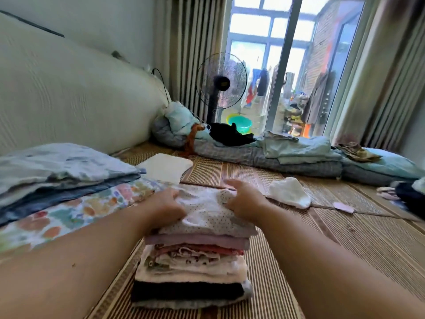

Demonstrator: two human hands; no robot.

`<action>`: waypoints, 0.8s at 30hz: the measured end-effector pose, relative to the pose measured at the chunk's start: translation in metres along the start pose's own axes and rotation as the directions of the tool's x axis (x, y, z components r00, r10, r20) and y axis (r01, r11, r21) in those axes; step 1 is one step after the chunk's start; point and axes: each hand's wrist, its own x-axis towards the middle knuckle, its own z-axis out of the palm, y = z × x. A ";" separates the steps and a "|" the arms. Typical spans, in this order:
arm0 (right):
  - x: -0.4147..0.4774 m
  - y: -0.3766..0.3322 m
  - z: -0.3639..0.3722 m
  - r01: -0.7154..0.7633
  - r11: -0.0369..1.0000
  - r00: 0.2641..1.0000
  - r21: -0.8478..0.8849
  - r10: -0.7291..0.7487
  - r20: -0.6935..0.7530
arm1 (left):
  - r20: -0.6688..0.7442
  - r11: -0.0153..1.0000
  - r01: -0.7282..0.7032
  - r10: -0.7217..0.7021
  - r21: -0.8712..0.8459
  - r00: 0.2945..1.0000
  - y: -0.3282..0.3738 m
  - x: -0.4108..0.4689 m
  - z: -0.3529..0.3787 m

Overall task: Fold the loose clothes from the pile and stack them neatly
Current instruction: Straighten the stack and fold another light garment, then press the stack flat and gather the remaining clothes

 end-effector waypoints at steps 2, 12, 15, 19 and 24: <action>0.008 0.011 0.016 -0.019 0.995 0.999 -0.097 0.023 0.046 | 0.029 0.984 0.017 -0.023 0.179 0.999 -0.009 0.007 0.009; -0.022 0.020 0.009 0.011 0.985 0.998 -0.172 -0.020 -0.052 | -0.072 0.915 -0.010 0.043 0.404 0.996 -0.001 -0.014 0.016; -0.070 0.011 -0.012 0.081 0.944 0.980 -0.318 -0.134 -0.149 | -0.108 0.924 -0.160 0.209 0.349 0.972 0.030 -0.049 0.025; -0.162 0.019 -0.044 0.073 0.870 0.964 -0.488 -0.187 -0.189 | -0.034 0.885 -0.359 0.385 0.295 0.922 0.084 -0.112 0.064; -0.299 0.077 -0.083 -0.182 0.849 0.965 -0.496 0.058 -0.255 | 0.173 0.797 -0.538 0.510 0.274 0.843 0.141 -0.193 0.150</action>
